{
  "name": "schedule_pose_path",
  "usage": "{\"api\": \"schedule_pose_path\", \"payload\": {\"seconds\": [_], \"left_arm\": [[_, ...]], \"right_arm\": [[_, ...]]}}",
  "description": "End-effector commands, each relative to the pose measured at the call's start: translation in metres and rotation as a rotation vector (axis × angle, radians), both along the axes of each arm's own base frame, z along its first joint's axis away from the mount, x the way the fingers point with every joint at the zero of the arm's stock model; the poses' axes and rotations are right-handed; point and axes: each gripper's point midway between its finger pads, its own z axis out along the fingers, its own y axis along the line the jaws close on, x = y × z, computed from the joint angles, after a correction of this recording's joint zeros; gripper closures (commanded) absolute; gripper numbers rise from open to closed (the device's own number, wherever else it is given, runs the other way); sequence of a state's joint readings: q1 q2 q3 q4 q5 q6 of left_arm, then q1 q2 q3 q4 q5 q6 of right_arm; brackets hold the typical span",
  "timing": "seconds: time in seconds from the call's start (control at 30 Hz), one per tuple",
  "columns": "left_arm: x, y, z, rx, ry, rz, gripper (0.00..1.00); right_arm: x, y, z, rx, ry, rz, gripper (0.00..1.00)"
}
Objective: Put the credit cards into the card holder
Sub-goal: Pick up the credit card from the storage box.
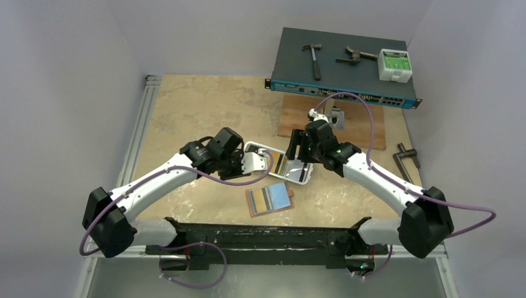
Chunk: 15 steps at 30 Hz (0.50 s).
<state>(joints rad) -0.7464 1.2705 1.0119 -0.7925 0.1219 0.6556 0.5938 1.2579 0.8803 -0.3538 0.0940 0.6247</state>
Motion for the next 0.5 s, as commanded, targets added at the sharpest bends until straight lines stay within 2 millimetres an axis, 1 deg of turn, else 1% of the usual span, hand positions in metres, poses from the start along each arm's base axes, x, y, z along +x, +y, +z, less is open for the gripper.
{"api": "schedule_pose_path", "payload": {"seconds": [0.0,0.1,0.2,0.3,0.4,0.43,0.47], "left_arm": [[0.010,-0.016,0.016,-0.083,0.000,0.036,0.71],[0.008,-0.017,0.013,-0.104,0.027,0.048,0.71],[0.008,-0.014,0.008,-0.099,0.041,0.055,0.71],[0.006,-0.013,0.007,-0.102,0.048,0.046,0.71],[0.009,-0.020,0.015,-0.147,0.036,0.041,0.71],[0.011,-0.025,0.021,-0.179,0.036,0.044,0.70],[0.012,-0.033,0.028,-0.219,0.048,0.039,0.70]], "right_arm": [[0.000,-0.021,-0.014,-0.146,0.044,-0.029,0.29],[-0.002,-0.014,-0.026,-0.119,0.064,-0.018,0.29],[0.001,-0.025,-0.039,-0.205,0.095,-0.048,0.29],[0.005,-0.026,-0.045,-0.243,0.098,-0.054,0.29],[0.006,-0.024,-0.047,-0.260,0.103,-0.067,0.29],[0.004,-0.023,-0.046,-0.246,0.108,-0.074,0.29],[0.002,-0.017,-0.041,-0.198,0.108,-0.070,0.29]]}}
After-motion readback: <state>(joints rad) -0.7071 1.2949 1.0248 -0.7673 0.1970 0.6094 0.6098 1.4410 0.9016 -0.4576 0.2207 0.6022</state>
